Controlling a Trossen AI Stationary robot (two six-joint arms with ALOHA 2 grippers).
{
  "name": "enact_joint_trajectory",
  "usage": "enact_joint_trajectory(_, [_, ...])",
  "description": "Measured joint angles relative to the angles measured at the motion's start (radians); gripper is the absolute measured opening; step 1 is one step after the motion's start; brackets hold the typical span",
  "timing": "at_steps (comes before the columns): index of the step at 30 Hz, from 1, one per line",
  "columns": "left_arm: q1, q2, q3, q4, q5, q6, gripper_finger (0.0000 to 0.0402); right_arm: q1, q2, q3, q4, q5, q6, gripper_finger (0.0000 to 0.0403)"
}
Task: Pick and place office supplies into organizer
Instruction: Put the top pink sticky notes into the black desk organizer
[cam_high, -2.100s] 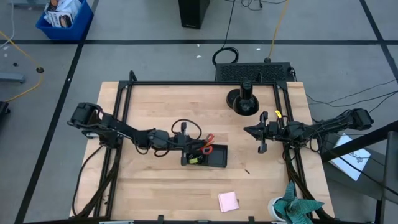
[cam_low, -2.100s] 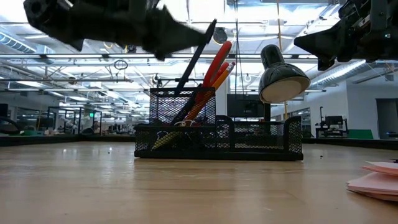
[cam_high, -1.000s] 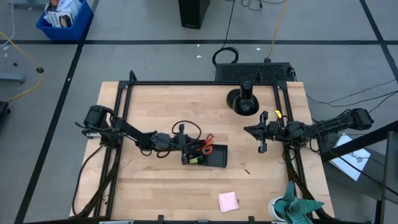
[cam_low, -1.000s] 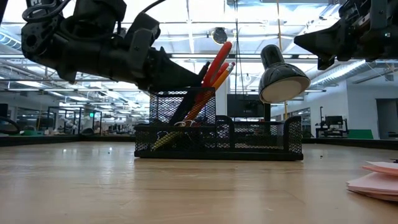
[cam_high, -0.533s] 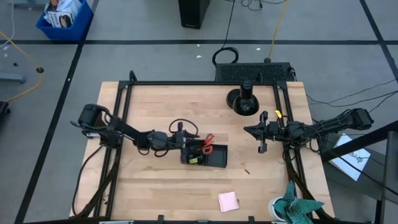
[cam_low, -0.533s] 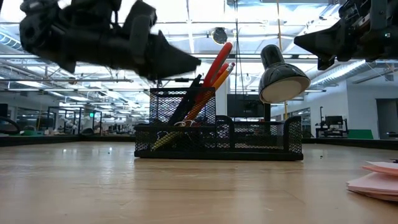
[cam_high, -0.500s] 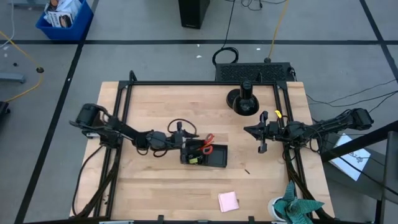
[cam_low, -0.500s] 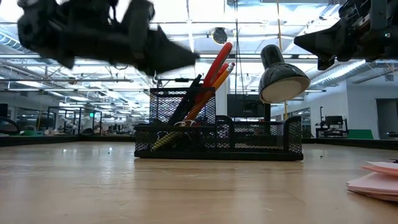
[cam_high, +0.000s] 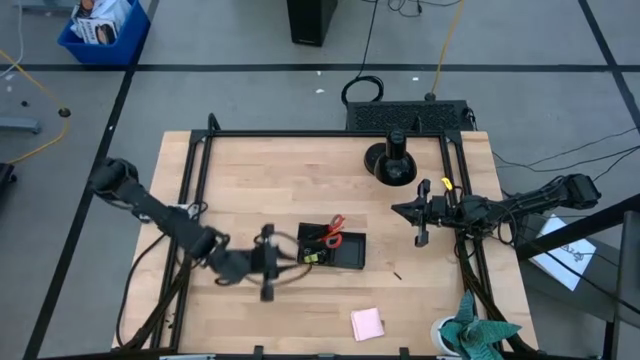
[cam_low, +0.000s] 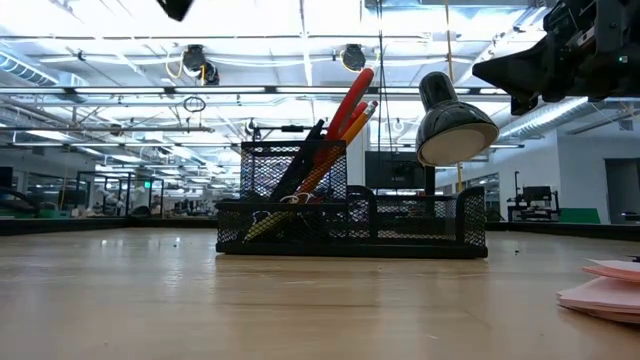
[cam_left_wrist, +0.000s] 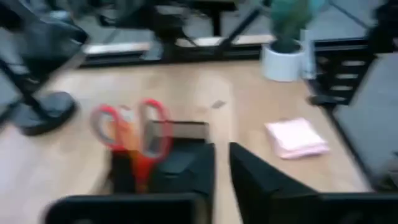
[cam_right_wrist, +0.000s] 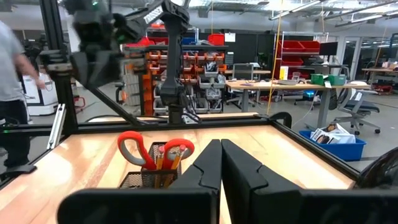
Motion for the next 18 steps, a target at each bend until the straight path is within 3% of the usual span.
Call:
enact_joint_trajectory(3, [-0.076,0.030,0.002,0.026,-0.032,-0.054,0.0009,0.000,0.000,0.000,-0.006,0.000,0.005,0.0002])
enact_joint_trajectory(11, [-0.197,0.203,0.004,0.154,-0.145,-0.199,0.0004,0.000,0.010,0.000,-0.035,0.000,0.041,0.0002])
enact_joint_trajectory(18, [-0.193,0.446,0.003,0.450,-0.165,-0.145,0.0004,0.000,0.015,0.000,-0.095,-0.002,0.097,0.0002])
